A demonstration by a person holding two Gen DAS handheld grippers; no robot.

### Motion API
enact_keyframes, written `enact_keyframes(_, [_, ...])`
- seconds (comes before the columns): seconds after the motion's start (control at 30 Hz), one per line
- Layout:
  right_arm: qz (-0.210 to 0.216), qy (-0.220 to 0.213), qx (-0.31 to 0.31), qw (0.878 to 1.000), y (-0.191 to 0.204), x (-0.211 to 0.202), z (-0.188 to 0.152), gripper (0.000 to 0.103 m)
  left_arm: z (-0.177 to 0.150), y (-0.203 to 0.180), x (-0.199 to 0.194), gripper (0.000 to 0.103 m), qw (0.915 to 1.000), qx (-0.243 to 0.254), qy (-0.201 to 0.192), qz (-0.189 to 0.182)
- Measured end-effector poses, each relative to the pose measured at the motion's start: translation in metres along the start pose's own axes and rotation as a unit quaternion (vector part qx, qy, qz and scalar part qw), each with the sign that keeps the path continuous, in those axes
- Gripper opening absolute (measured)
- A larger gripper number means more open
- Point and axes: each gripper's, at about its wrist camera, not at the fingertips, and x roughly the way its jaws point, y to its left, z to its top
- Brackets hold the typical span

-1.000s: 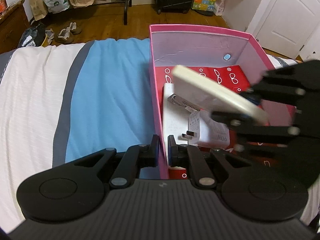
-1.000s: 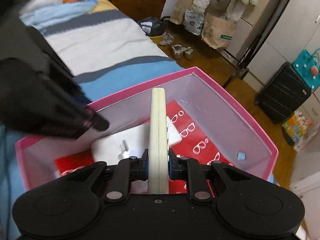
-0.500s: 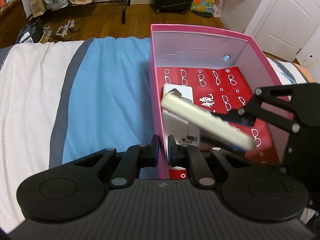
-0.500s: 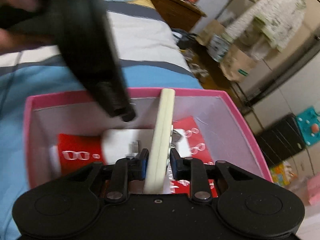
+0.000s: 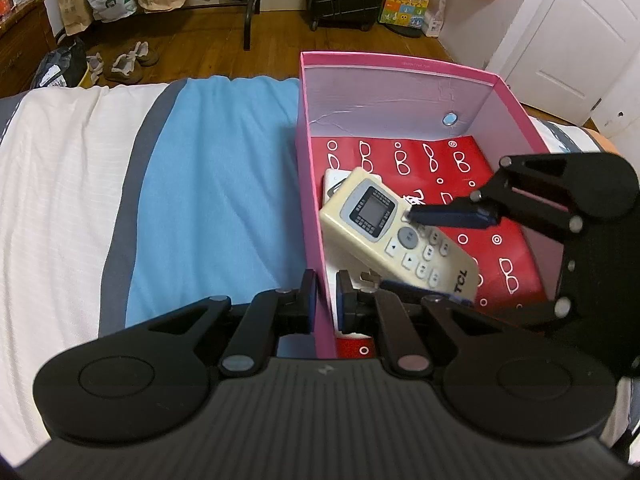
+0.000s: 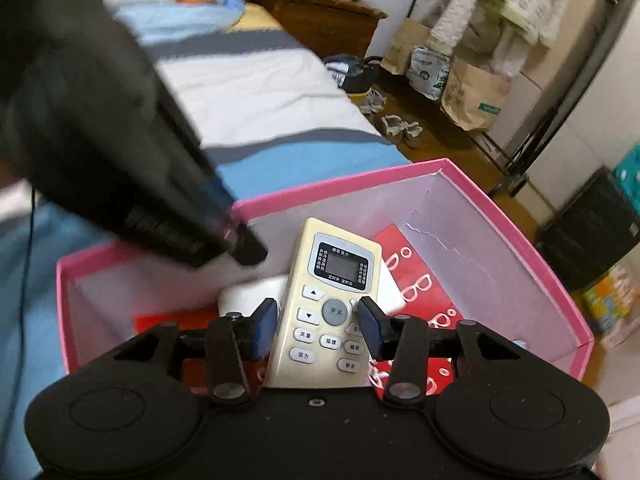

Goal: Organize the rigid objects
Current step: 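Carry the cream TCL remote with the right tool into the pink box and release, then move the right tool to the bed and grasp the small white fan remote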

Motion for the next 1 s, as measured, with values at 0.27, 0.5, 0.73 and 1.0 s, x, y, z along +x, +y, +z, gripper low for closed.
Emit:
enact_keyframes(0.27, [0.036,-0.041,0.098,0.994,-0.026,-0.027,-0.006,0.055,0.000,-0.002,-0.001,0.009,1.0000,0.002,0.001,0.001])
enact_keyframes(0.5, [0.007,-0.065,0.154,0.986,-0.042,-0.081,-0.043,0.056,0.001,0.002,-0.002,0.009,1.0000,-0.001,-0.001,-0.003])
enact_keyframes(0.73, [-0.006,-0.047,0.269,0.962,-0.063,-0.139,-0.083,0.059,0.001,0.001,-0.004,0.010,1.0000,0.001,-0.001,0.003])
enact_keyframes(1.0, [0.010,0.055,0.370,0.927,-0.078,-0.116,-0.163,0.059,-0.001,-0.001,-0.006,0.010,1.0000,0.003,-0.005,0.000])
